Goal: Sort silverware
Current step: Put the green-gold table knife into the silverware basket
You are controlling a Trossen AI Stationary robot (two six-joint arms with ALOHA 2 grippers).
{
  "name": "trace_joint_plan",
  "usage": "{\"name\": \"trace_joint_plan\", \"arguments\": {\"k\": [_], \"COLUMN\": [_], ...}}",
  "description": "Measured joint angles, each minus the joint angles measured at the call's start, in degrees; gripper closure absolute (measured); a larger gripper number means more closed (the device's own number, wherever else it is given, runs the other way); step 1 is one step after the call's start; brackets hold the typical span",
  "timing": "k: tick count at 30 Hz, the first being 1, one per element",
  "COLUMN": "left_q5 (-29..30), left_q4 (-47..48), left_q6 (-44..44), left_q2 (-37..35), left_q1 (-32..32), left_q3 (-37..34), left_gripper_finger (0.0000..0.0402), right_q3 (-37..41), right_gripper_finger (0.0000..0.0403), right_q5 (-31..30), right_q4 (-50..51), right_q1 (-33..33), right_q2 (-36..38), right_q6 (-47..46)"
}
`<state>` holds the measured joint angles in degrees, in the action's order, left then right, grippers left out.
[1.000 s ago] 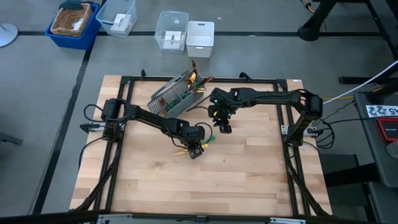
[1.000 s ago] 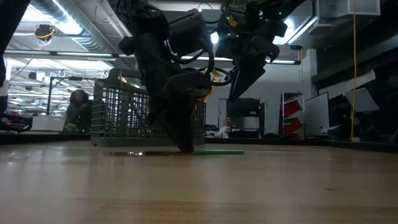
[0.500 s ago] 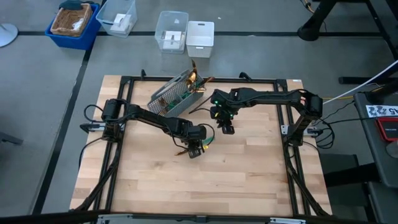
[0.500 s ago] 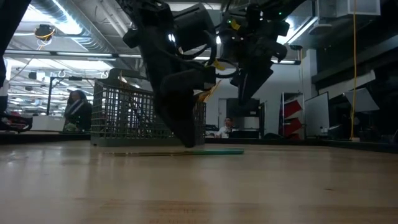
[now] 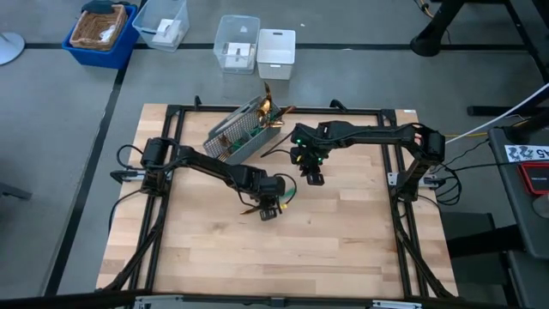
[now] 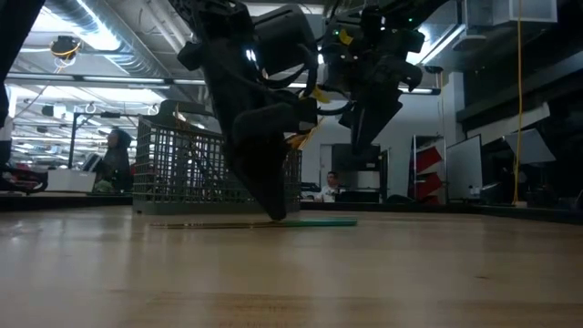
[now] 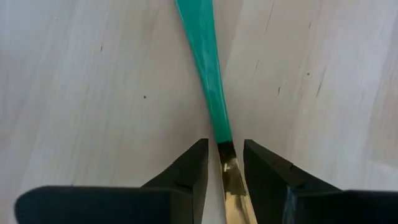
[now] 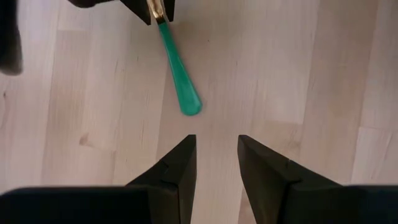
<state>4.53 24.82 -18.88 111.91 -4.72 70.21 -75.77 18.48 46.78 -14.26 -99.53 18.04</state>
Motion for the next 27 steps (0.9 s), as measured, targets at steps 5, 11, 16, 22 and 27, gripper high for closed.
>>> {"name": "trace_joint_plan", "arguments": {"k": [5,11,16,22,27], "left_q5": [0.6,0.5,-1.3,-2.8,-3.3], "left_q4": [0.0,2.1,4.2,5.1,5.5], "left_q6": [0.0,-0.5,-2.0,-2.5,-4.4], "left_q2": [1.9,2.8,2.7,2.7,2.7], "left_q1": [-0.2,-0.3,-0.1,-0.1,-0.1], "left_q3": [0.3,0.4,0.5,0.4,0.3], "left_gripper_finger": [0.0313,0.0315,0.0344,0.0383,0.038], "right_q3": [0.0,0.0,0.0,0.0,0.0], "right_gripper_finger": [0.0281,0.0281,0.0281,0.0281,0.0281], "right_q5": [0.0,0.0,0.0,0.1,0.1], "right_q4": [-0.3,-0.2,-0.2,-0.2,-0.2], "right_q1": [0.0,0.0,0.0,0.0,0.0], "right_q2": [0.0,0.0,0.0,0.0,0.0], "right_q6": [0.0,0.0,0.0,0.0,0.0]}}
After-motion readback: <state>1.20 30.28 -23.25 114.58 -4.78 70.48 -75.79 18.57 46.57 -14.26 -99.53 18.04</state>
